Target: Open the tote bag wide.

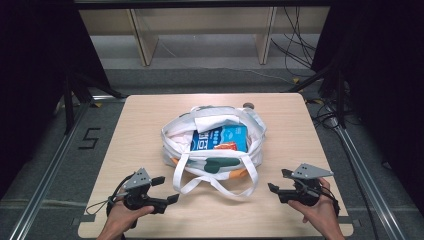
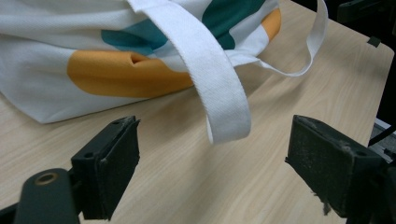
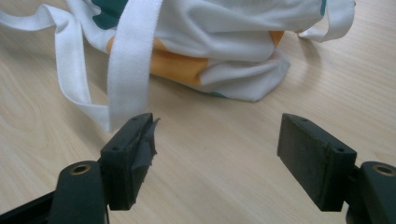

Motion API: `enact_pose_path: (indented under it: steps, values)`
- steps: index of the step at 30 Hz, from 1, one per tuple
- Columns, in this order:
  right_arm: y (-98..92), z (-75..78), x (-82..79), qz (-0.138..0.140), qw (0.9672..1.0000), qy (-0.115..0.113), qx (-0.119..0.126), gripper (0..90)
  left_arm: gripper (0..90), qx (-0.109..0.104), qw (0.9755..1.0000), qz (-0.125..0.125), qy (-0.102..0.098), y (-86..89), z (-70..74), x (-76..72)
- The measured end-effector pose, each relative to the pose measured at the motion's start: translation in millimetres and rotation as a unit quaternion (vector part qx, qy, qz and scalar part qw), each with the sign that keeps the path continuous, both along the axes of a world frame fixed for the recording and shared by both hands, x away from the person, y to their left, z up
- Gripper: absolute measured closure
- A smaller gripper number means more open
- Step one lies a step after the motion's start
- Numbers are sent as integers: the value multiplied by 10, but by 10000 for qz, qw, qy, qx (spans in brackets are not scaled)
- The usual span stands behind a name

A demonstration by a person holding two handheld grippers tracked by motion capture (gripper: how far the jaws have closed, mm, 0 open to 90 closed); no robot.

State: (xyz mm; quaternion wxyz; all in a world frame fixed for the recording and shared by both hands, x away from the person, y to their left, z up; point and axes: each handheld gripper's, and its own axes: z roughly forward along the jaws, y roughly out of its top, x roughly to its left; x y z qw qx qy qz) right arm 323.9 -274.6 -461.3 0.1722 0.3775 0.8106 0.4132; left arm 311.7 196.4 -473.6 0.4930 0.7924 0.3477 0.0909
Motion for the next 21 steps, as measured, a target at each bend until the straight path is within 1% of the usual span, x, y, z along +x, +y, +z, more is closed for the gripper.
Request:
enact_pose_path:
  steps: [1, 2, 3, 4, 5, 6, 7, 8, 9, 10, 11, 12, 13, 14, 15, 16, 17, 18, 19, 20, 21]
  values:
    - [-9, -8, 4, 55, 9999, -130, -34, 287, 161, 68, 10000, 18, -23, 0, -6, -14]
    - [-12, -12, -10, 83, 9999, -89, -40, 287, 160, 99, 9999, -2, -41, -1, -15, -26]
    - [-6, -20, -34, 19, 10000, -13, 8, 287, 160, 137, 9999, 34, -71, -6, -30, -45]
    - [-10, -30, -52, 12, 10000, 6, -2, 287, 160, 39, 9999, 108, -2, -23, -45, -64]
    - [-12, -42, -59, 13, 10000, -54, 0, 287, 160, 132, 9999, 76, -58, -14, -55, -73]
    - [-11, -54, -80, 6, 10000, -6, 14, 287, 160, 138, 9998, 29, -108, -15, -72, -76]
    - [-14, -65, -98, 21, 10000, 44, 8, 287, 160, 147, 9998, 64, -95, -16, -88, -94]
    - [-18, -83, -107, 55, 10000, -26, -42, 287, 160, 102, 9999, 70, -94, -22, -113, -107]
    - [-5, -100, -140, 7, 10000, 46, -6, 287, 160, 148, 9998, 99, 12, -23, -124, -131]
    - [-17, -127, -158, 134, 9998, -19, -121, 287, 160, 159, 9998, 90, 3, -31, -139, -146]
    - [-17, -127, -158, 134, 9998, -19, -121, 287, 160, 177, 9998, 101, -3, -36, -151, -163]
    - [-11, -141, -181, 120, 9999, 10, -88, 287, 160, 281, 9995, 118, -46, -37, -153, -179]
    - [-8, -152, -194, 181, 9998, 59, -56, 287, 160, 173, 9998, 120, -1, -57, -163, -199]
    - [-11, -152, -213, 185, 9998, 74, -89, 287, 160, 232, 9997, 115, -20, -66, -171, -218]
    - [-6, -160, -239, 156, 9998, 97, -74, 287, 160, 230, 9997, 86, -28, -75, -182, -222]
    - [-9, -168, -240, 233, 9997, 58, -84, 287, 160, 265, 9996, 33, -16, -83, -190, -231]
    - [-7, -170, -261, 177, 9998, 57, -84, 287, 160, 272, 9996, 24, -45, -96, -200, -241]
    - [-8, -178, -268, 250, 9996, 79, -63, 287, 161, 333, 9994, -8, -37, -102, -201, -247]
    - [-2, -180, -291, 192, 9998, 89, -69, 287, 160, 344, 9994, -34, -102, -111, -207, -250]
    - [-1, -185, -302, 217, 9997, 87, -74, 287, 161, 379, 9993, -26, -63, -115, -208, -258]
    - [-2, -193, -304, 277, 9996, 59, -72, 287, 161, 430, 9990, -98, -117, -110, -207, -256]
